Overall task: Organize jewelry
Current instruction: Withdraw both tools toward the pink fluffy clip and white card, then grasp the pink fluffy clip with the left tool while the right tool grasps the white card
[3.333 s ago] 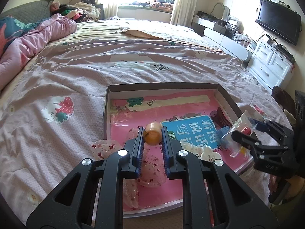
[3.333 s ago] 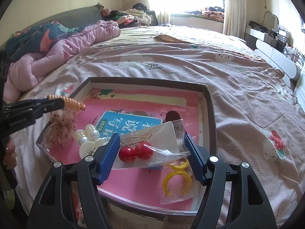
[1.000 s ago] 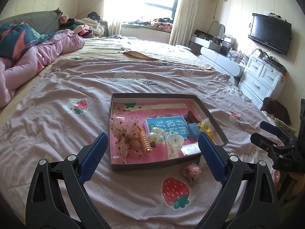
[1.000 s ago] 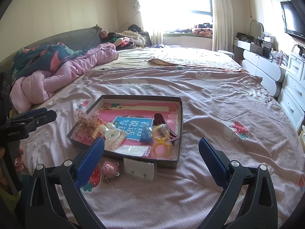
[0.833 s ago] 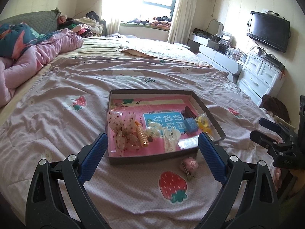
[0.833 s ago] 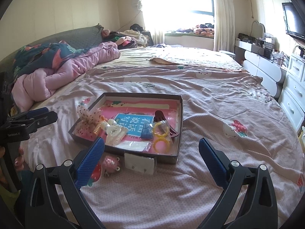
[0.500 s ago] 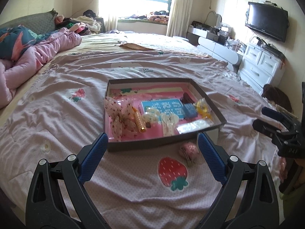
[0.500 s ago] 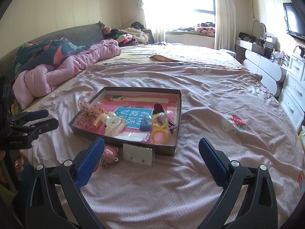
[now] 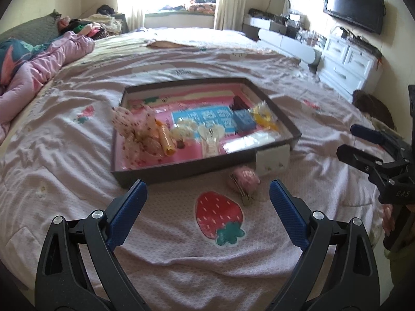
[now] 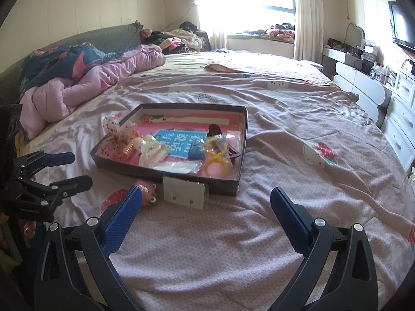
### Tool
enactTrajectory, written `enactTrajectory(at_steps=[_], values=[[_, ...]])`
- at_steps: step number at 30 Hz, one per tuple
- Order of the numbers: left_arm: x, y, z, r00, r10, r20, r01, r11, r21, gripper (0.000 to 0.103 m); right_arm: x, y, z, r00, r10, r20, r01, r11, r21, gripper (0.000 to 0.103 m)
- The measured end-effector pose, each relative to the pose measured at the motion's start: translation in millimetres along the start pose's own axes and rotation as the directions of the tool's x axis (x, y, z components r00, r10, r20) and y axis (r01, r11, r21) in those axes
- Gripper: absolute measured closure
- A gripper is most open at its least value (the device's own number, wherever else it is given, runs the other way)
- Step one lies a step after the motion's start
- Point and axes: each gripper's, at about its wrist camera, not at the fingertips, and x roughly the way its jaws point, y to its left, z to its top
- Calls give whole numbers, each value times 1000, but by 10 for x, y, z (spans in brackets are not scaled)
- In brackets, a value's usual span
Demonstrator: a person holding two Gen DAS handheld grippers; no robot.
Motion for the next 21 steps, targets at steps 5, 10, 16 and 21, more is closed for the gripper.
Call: enactTrajectory(at_steps=[5, 10, 16, 21], values=[[181, -90, -46, 999, -20, -44, 21, 1000, 20, 16, 96, -69, -80, 1000, -3, -21, 3, 1000, 13, 7], [340, -223, -27, 997, -37, -71, 42, 997, 58, 17, 205, -176, -134, 999, -6, -42, 8, 999, 37, 7], [543, -349, 0, 993, -56, -108, 65, 994, 89, 24, 349, -304, -183, 998, -4, -71, 8, 998, 58, 7], [697, -383, -20, 986, -82, -144, 93, 993, 71, 28, 454, -353, -191, 996, 20, -92, -13, 998, 68, 7]])
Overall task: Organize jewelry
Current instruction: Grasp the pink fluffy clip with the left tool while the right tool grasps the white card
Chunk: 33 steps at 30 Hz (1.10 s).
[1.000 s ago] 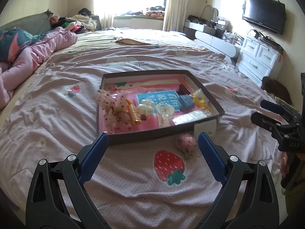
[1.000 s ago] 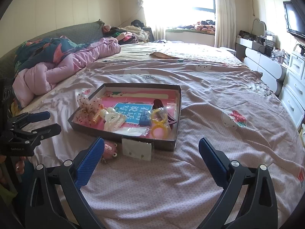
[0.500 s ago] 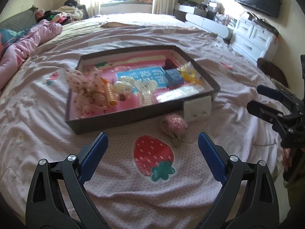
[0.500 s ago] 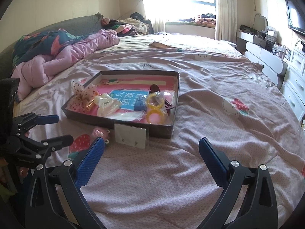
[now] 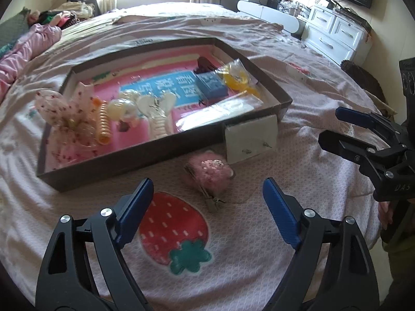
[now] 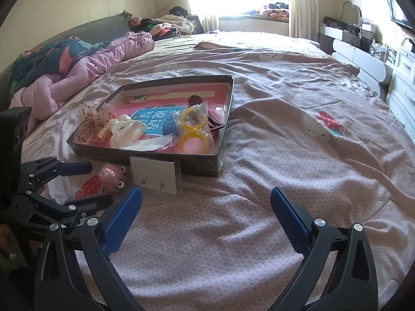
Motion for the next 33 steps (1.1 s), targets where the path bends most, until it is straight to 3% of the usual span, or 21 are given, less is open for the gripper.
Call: enactTrajectory(at_steps=[3, 6, 11, 20, 22, 27, 33], values=[[59, -31, 1, 1000, 0, -10, 0, 1000, 12, 32, 69, -23, 22, 1000, 27, -14, -27, 1000, 8, 7], [99, -41, 19, 1000, -6, -12, 7, 1000, 16, 42, 119, -17, 61, 998, 55, -22, -55, 998, 13, 7], [174, 5, 34, 999, -23, -33, 23, 1000, -2, 71, 219, 56, 123, 995, 90, -45, -90, 996, 7, 7], [46, 260, 12, 998, -44, -42, 40, 996, -83, 73, 446, 271, 183, 988, 133, -79, -133, 991, 3, 8], [-30, 355, -6, 999, -32, -35, 29, 994, -101, 73, 499, 304, 193, 987, 134, -86, -134, 991, 10, 14], [-258, 561, -13, 1000, -18, 6, 19, 990, -142, 73, 650, 427, 200, 986, 124, -114, -121, 992, 32, 18], [-416, 654, 36, 999, -24, 42, 30, 987, -158, 73, 770, 561, 182, 986, 95, -139, -91, 995, 34, 37]])
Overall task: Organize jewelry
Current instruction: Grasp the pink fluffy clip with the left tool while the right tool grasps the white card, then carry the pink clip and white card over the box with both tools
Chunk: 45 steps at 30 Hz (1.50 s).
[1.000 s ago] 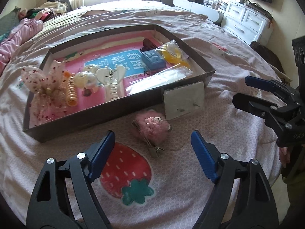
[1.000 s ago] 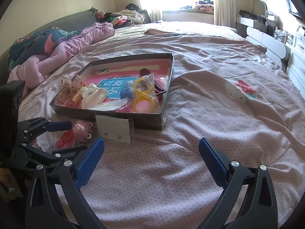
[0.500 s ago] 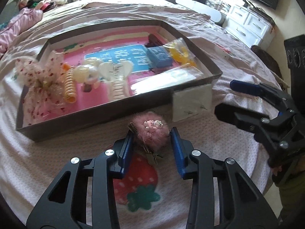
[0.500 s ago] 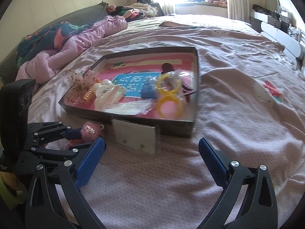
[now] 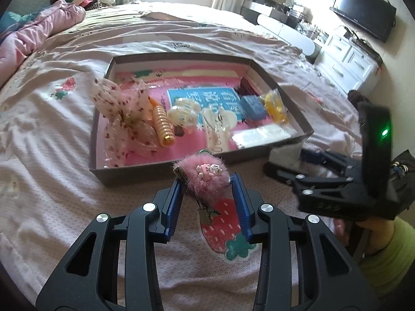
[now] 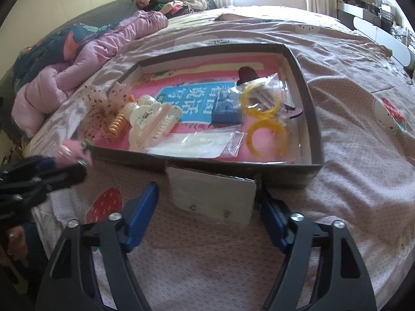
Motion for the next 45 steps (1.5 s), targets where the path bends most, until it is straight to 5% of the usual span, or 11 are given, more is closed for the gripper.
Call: enactTrajectory(at_steps=[5, 7, 17, 28, 45], values=[[-47, 41, 30, 1000, -12, 17, 12, 1000, -12, 73, -40, 52, -3, 1000, 24, 15, -24, 1000, -1, 45], [-67, 43, 45, 1000, -17, 23, 17, 1000, -14, 73, -78, 79, 2, 999, 49, 19, -49, 999, -11, 57], [-183, 87, 180, 998, -17, 64, 19, 1000, -24, 73, -425, 207, 93, 991, 108, 75, -105, 993, -53, 58], [-243, 58, 479, 993, -3, 114, 3, 1000, -5, 73, -739, 142, 532, 981, 79, 179, -67, 995, -76, 58], [86, 99, 724, 995, 9, 102, -10, 1000, 6, 73, -542, -112, 866, 982, 6, 191, 4, 999, -50, 58]])
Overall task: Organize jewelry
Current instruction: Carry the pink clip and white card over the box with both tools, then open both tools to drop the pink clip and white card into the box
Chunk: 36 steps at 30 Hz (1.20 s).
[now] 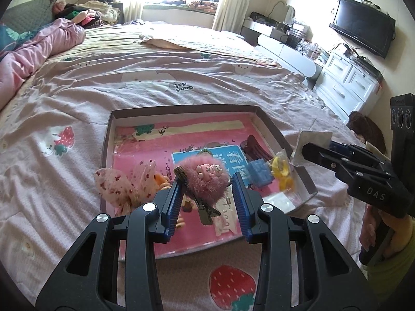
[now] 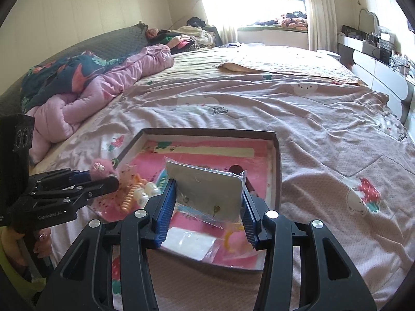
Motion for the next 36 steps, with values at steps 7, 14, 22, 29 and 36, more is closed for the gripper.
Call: enactTrajectory(at_steps=[7, 14, 22, 29, 36], values=[[196, 94, -5, 1000, 9, -28, -9, 1000, -14, 73, 204, -100, -12, 999, -25, -34, 26, 1000, 9, 58], [312, 166, -4, 999, 28, -43, -29, 999, -19, 73, 411, -109, -95, 997, -25, -75, 26, 1000, 11, 58], [383, 268, -15, 997, 55, -47, -57, 998, -35, 73, 494, 72, -262, 994, 1, -105, -4, 999, -33, 58], [412, 299, -32, 996, 66, -53, -68, 997, -39, 73, 524, 194, -399, 991, 7, -135, -17, 997, -74, 57], [438, 313, -38, 996, 67, -61, -69, 997, -43, 73, 522, 210, -424, 990, -2, -139, -7, 998, -65, 51]])
